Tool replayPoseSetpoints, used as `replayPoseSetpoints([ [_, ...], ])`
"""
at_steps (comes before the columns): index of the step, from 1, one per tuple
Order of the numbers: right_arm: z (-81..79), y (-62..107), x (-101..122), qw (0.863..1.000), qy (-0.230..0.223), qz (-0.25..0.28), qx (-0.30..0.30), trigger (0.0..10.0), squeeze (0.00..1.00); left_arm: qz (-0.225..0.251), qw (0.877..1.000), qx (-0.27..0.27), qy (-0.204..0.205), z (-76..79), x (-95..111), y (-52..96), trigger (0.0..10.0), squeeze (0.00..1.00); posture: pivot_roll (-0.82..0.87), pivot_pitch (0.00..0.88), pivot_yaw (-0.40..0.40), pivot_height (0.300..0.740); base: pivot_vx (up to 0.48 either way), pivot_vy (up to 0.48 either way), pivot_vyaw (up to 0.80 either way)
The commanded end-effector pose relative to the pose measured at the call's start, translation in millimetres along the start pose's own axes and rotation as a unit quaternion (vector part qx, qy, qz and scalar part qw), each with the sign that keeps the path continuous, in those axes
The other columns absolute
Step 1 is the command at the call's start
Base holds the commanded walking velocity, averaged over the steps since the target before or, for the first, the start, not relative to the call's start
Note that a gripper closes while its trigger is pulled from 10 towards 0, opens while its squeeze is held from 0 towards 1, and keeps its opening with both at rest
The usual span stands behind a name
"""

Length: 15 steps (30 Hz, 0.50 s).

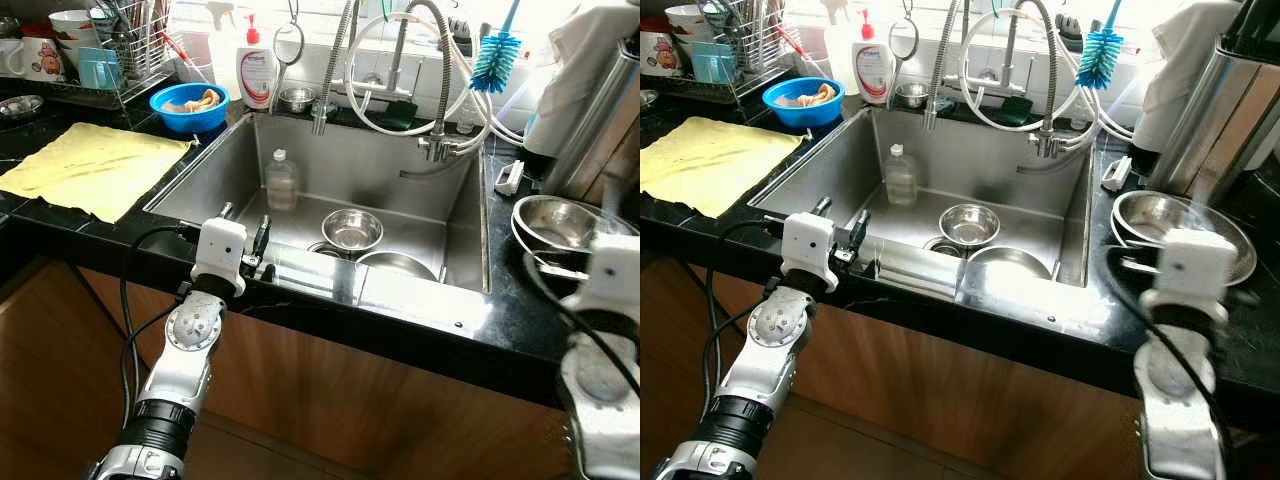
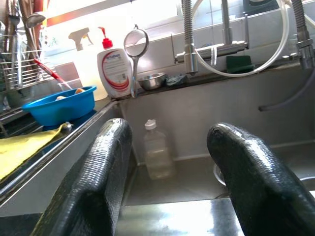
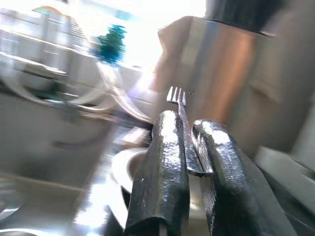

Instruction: Kitchen organization

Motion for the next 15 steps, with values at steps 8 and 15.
replayPoseSetpoints([
  [8, -45.2, -13.2, 6.1, 0.991, -0.019, -0.026, 0.129, 10.0, 0.00, 0.003, 1.000, 0.005, -0.004, -2.9, 1.9, -1.8, 10.0, 0.00, 0.03, 0.000, -0.041, 0.740, 0.000, 0.000, 0.00],
  [15, -69.8, -32.4, -7.6, 0.976, -0.021, -0.085, 0.200, 10.0, 0.00, 0.004, 1.000, 0.008, -0.006, -4.7, 2.2, -2.9, 10.0, 0.00, 0.05, 0.000, -0.049, 0.740, 0.000, 0.000, 0.00],
])
Point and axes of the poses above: a point about 5 cm out from each wrist's last joint towards the gripper, its own y axis pointing back from the gripper into the wrist, its own x axis along the axis of the wrist's last joint, z = x × y, the point moved 4 cm from there along -y, pointing out of the wrist towards the gripper, and after that the axes turned 13 degrees about -y, right-handed, at the moved point
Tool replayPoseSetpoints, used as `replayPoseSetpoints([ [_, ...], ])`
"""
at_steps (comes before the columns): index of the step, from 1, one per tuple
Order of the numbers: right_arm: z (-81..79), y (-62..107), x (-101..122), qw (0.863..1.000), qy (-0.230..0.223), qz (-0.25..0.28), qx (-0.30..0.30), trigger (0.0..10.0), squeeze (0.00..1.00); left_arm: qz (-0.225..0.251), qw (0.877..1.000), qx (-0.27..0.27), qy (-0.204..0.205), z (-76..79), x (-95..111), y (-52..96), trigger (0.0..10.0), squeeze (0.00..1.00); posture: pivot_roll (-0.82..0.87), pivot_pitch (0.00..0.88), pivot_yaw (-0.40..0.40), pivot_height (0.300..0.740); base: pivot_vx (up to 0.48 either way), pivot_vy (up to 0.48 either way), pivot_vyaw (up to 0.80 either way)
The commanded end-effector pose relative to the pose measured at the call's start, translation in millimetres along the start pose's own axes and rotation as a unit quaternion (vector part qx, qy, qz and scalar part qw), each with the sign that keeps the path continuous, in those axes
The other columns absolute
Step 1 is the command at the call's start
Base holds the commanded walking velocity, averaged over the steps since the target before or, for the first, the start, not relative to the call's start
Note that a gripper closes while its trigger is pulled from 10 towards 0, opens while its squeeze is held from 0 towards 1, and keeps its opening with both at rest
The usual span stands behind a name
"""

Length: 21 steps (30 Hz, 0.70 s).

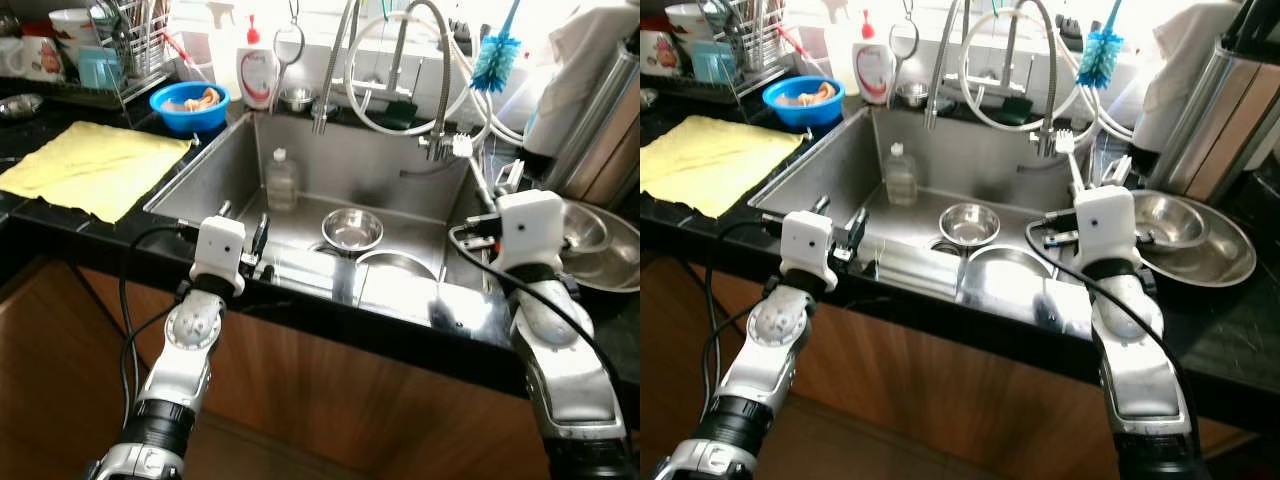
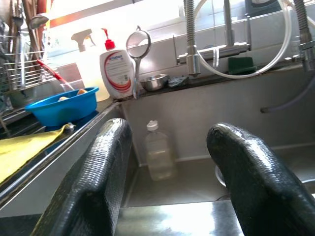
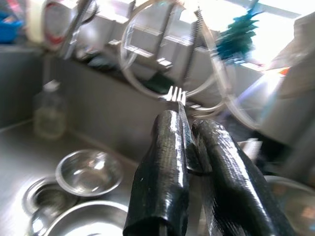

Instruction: Kitchen organization

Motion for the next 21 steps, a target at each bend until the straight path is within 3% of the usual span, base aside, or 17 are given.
replayPoseSetpoints([
  [1, -4.4, -5.4, 0.6, 1.000, 0.000, -0.007, 0.020, 10.0, 0.00, 0.005, 1.000, 0.003, -0.005, -2.5, 2.0, -2.4, 10.0, 0.00, 0.05, 0.000, -0.049, 0.740, 0.000, 0.000, 0.00],
  [3, -1.3, -11.2, -2.8, 1.000, 0.002, -0.019, 0.011, 10.0, 0.00, 0.005, 1.000, 0.004, -0.006, -2.7, 2.0, -2.1, 10.0, 0.00, 0.04, 0.000, -0.048, 0.740, 0.000, 0.000, 0.00],
  [6, -8.5, -22.8, -12.6, 0.997, -0.034, -0.050, 0.037, 10.0, 0.00, 0.006, 1.000, 0.003, -0.005, -1.4, 2.9, -1.9, 10.0, 0.00, 0.05, 0.000, -0.050, 0.740, 0.000, 0.000, 0.00],
  [9, -9.8, -26.6, -18.2, 0.997, -0.019, -0.066, 0.046, 10.0, 0.00, 0.008, 1.000, 0.004, -0.005, -1.9, 3.7, -1.8, 10.0, 0.00, 0.06, 0.000, -0.052, 0.740, 0.000, 0.000, 0.00],
  [10, -4.7, -30.3, -26.1, 0.995, -0.043, -0.088, 0.028, 10.0, 0.00, 0.007, 1.000, 0.004, -0.006, -2.7, 3.2, -2.0, 10.0, 0.00, 0.06, 0.000, -0.052, 0.740, 0.000, 0.000, 0.00],
  [21, -8.8, -33.7, -52.4, 0.987, -0.085, -0.131, 0.027, 10.0, 0.00, 0.009, 1.000, 0.003, -0.008, -2.9, 3.6, -1.4, 10.0, 0.00, 0.07, 0.000, -0.047, 0.740, 0.000, 0.000, 0.00],
])
Point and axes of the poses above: a point about 5 cm out from each wrist's last joint towards the gripper, its own y axis pointing back from the gripper into the wrist, its own x axis along the axis of the wrist's last joint, z = x × y, the point moved 4 cm from there along -y, pointing out of the wrist towards the gripper, and after that the axes turned 13 degrees about -y, right-handed, at the moved point
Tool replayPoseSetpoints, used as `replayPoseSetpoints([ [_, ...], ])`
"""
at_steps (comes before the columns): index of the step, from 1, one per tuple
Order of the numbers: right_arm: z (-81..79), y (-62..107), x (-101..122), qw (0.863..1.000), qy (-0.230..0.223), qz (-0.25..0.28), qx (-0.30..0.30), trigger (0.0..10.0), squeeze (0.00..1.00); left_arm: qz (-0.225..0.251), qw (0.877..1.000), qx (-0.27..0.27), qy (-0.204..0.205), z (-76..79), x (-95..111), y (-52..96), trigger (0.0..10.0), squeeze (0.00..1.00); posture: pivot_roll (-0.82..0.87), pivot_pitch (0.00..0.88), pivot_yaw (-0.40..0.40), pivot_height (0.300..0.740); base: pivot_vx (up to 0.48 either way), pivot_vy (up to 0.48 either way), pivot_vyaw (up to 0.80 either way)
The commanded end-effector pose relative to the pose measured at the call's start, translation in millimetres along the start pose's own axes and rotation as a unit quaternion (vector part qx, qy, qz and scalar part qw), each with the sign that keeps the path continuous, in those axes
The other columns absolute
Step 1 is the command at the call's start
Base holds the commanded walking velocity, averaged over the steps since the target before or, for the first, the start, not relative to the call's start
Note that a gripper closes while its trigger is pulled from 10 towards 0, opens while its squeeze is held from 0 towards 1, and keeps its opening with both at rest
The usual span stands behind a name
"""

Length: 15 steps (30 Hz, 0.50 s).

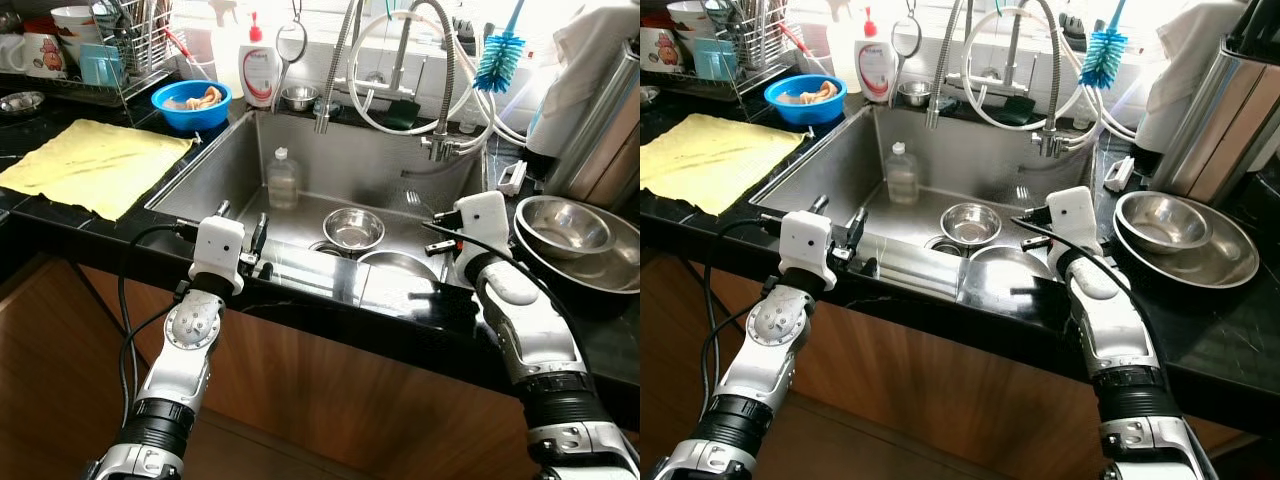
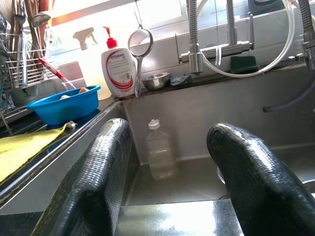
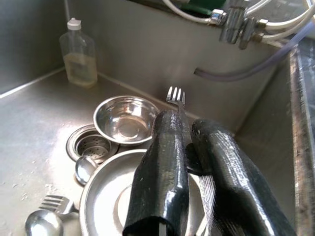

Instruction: Kitchen organization

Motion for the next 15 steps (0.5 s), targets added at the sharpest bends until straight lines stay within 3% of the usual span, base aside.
replayPoseSetpoints([
  [1, 5.3, 0.0, -2.2, 1.000, -0.016, 0.000, -0.010, 10.0, 0.00, 0.009, 1.000, 0.001, -0.007, -2.2, 3.7, -1.7, 10.0, 0.00, 0.07, 0.000, -0.047, 0.740, 0.000, 0.000, 0.00],
  [9, 14.1, 4.9, -11.3, 0.999, -0.032, -0.002, -0.028, 10.0, 0.00, 0.007, 1.000, -0.001, -0.007, -1.9, 2.9, 0.1, 10.0, 0.00, 0.06, 0.000, -0.040, 0.740, 0.000, 0.000, 0.00],
  [15, 15.6, 5.2, -6.3, 0.998, -0.040, 0.014, -0.039, 10.0, 0.00, 0.006, 1.000, -0.001, -0.007, -2.8, 3.0, 0.3, 10.0, 0.00, 0.06, 0.000, -0.038, 0.740, 0.000, 0.000, 0.00],
])
Point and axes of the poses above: a point about 5 cm out from each wrist's last joint towards the gripper, its own y axis pointing back from the gripper into the wrist, its own x axis along the axis of the wrist's last joint, z = x × y, the point moved 4 cm from there along -y, pointing out of the wrist towards the gripper, and after that the axes turned 13 degrees about -y, right-handed, at the moved point
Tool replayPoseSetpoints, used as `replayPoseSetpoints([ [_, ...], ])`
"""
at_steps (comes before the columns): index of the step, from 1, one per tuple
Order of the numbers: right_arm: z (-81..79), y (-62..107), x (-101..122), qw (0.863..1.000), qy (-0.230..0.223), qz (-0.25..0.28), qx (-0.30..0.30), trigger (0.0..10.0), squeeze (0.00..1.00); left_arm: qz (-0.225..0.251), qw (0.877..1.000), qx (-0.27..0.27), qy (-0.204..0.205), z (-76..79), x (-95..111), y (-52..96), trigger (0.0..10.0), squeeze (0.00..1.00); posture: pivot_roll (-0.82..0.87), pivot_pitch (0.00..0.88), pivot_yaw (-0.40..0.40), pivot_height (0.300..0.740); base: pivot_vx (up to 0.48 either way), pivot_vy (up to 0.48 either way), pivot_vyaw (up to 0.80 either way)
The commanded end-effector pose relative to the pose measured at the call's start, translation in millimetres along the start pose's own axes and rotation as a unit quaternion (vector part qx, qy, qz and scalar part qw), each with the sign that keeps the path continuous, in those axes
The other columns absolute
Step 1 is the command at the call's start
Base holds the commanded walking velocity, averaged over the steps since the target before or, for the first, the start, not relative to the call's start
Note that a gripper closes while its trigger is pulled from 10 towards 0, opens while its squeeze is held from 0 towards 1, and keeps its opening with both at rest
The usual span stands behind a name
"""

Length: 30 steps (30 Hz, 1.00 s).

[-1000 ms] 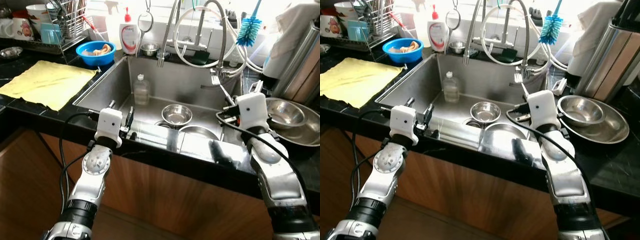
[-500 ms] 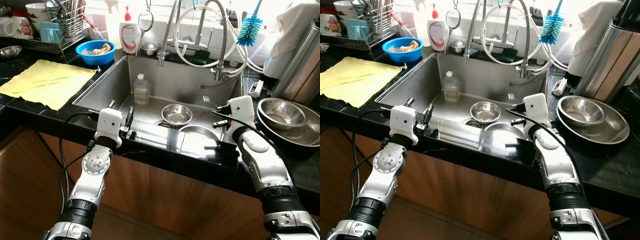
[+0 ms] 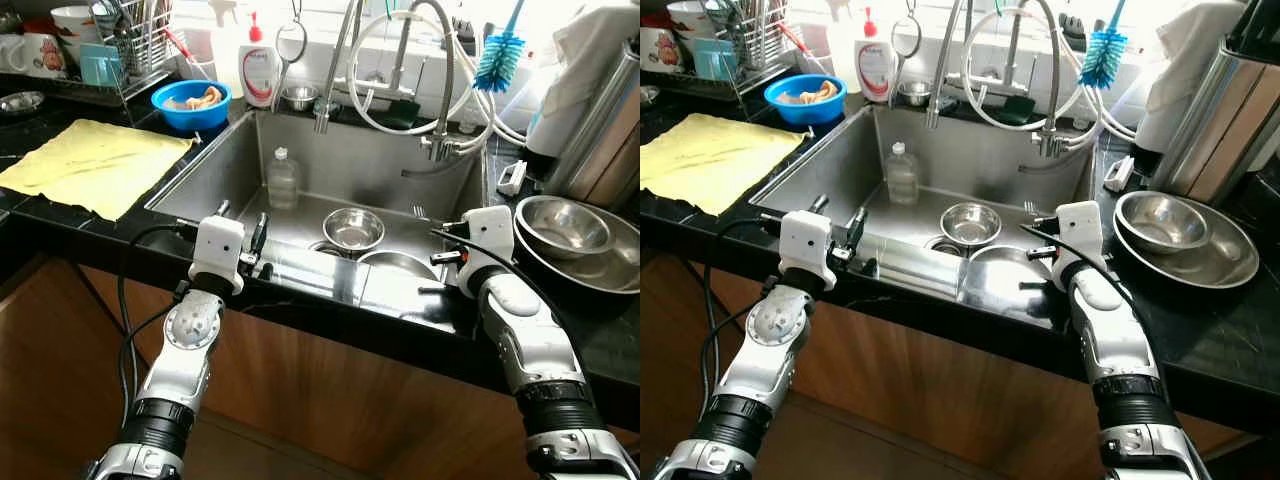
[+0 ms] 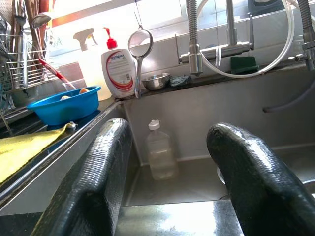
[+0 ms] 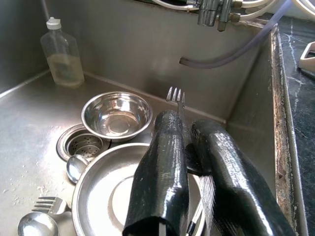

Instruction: Kitchen organization

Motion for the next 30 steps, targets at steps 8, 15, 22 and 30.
replayPoseSetpoints([
  [8, 6.6, 2.0, 13.2, 0.999, -0.018, 0.034, -0.014, 10.0, 1.00, 0.004, 1.000, 0.001, -0.007, -3.4, 2.1, 1.0, 10.0, 0.00, 0.06, 0.000, -0.038, 0.740, 0.000, 0.000, 0.00],
  [15, 7.0, 2.8, 16.1, 0.999, -0.016, 0.043, -0.016, 10.0, 1.00, 0.003, 1.000, 0.000, -0.006, -2.9, 2.3, 1.1, 10.0, 0.00, 0.06, 0.000, -0.038, 0.740, 0.000, 0.000, 0.00],
  [22, 5.0, 10.8, 54.4, 0.991, -0.003, 0.130, -0.032, 10.0, 0.00, 0.003, 1.000, 0.001, -0.006, -3.4, 2.0, 1.2, 10.0, 0.00, 0.06, 0.000, -0.038, 0.740, 0.000, 0.000, 0.00],
  [30, 37.0, 30.8, 96.7, 0.973, -0.047, 0.205, -0.096, 10.0, 0.00, 0.003, 1.000, 0.000, -0.008, -3.4, 1.4, 0.3, 10.0, 0.00, 0.05, 0.000, -0.031, 0.740, 0.000, 0.000, 0.00],
])
Point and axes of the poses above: a point about 5 cm out from each wrist's last joint towards the gripper, its own y axis pointing back from the gripper into the wrist, its own x axis along the axis of the wrist's last joint, z = x × y, the point moved 4 cm from there along -y, pointing out of the wrist towards the gripper, and after that the axes turned 13 degrees about -y, right-handed, at the moved point
